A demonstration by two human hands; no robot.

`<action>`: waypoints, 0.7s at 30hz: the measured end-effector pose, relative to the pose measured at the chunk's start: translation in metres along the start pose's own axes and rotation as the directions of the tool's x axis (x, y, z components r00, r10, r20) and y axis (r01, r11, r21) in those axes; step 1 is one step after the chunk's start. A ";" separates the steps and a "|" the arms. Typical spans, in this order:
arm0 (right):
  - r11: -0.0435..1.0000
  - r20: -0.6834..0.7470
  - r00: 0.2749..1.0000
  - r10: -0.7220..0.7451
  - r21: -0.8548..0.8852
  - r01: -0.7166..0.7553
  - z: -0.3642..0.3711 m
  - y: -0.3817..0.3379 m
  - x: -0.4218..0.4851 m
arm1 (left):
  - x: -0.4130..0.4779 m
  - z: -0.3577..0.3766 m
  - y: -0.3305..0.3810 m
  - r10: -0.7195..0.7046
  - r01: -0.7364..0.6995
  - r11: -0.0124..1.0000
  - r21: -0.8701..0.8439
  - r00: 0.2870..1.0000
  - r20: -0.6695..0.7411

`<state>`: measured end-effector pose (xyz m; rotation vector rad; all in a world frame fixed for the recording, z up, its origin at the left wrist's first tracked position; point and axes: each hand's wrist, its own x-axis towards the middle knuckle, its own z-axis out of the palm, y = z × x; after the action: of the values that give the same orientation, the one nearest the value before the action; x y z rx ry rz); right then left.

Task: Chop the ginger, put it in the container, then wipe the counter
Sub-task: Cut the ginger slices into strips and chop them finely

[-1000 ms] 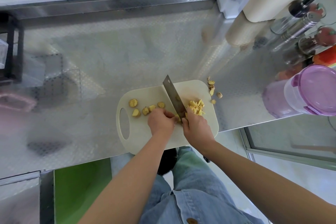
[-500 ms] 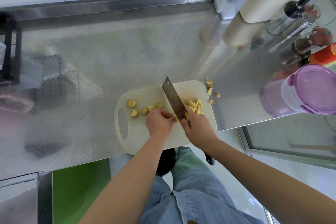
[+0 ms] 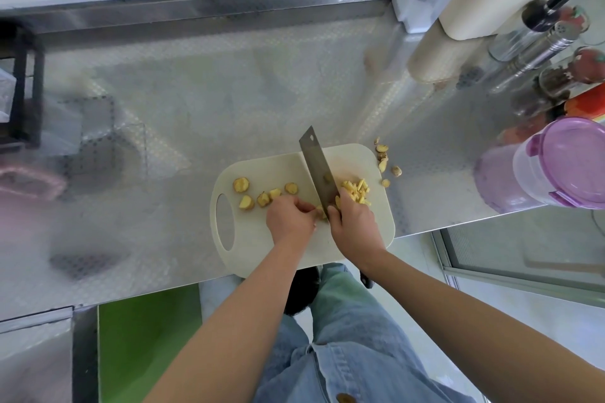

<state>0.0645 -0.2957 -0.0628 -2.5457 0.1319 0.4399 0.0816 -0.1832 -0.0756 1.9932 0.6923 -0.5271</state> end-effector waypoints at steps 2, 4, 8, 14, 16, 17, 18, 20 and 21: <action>1.000 -0.016 1.000 0.006 0.012 -0.005 -0.002 0.001 0.001 | -0.001 -0.001 0.000 0.008 -0.008 1.000 0.013 1.000 0.001; 1.000 -0.015 1.000 0.005 0.014 -0.005 -0.006 0.003 -0.001 | -0.001 -0.001 0.000 0.011 -0.011 1.000 0.010 1.000 -0.003; 0.999 0.018 0.999 -0.047 -0.018 0.047 -0.009 0.007 -0.010 | -0.001 0.000 -0.002 0.010 -0.010 1.000 0.008 1.000 -0.011; 0.998 0.069 0.997 -0.022 -0.052 0.026 -0.002 0.009 -0.013 | 0.001 0.001 -0.003 0.013 -0.013 1.000 -0.014 1.000 -0.008; 0.997 0.075 0.997 -0.012 -0.074 0.018 0.000 0.007 -0.012 | 0.002 0.001 -0.003 0.008 -0.008 1.000 -0.012 1.000 -0.005; 0.996 0.074 0.997 -0.011 -0.083 0.018 0.001 0.005 -0.011 | 0.003 0.001 -0.004 0.004 -0.004 1.000 -0.016 1.000 -0.002; 0.996 0.075 0.997 -0.010 -0.083 0.016 0.001 0.003 -0.010 | 0.004 0.001 -0.004 0.000 0.000 1.000 -0.019 1.000 0.001; 0.999 0.054 0.998 -0.013 -0.052 0.016 0.002 -0.003 -0.005 | 0.003 0.001 -0.003 -0.004 0.004 1.000 -0.009 1.000 0.002; 1.000 0.041 0.999 -0.009 -0.026 0.010 0.002 -0.006 -0.002 | 0.003 0.001 -0.002 -0.005 0.005 1.000 -0.002 1.000 0.000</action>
<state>0.0634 -0.2898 -0.0613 -2.5595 0.0993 0.4930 0.0822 -0.1822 -0.0786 1.9900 0.6976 -0.5288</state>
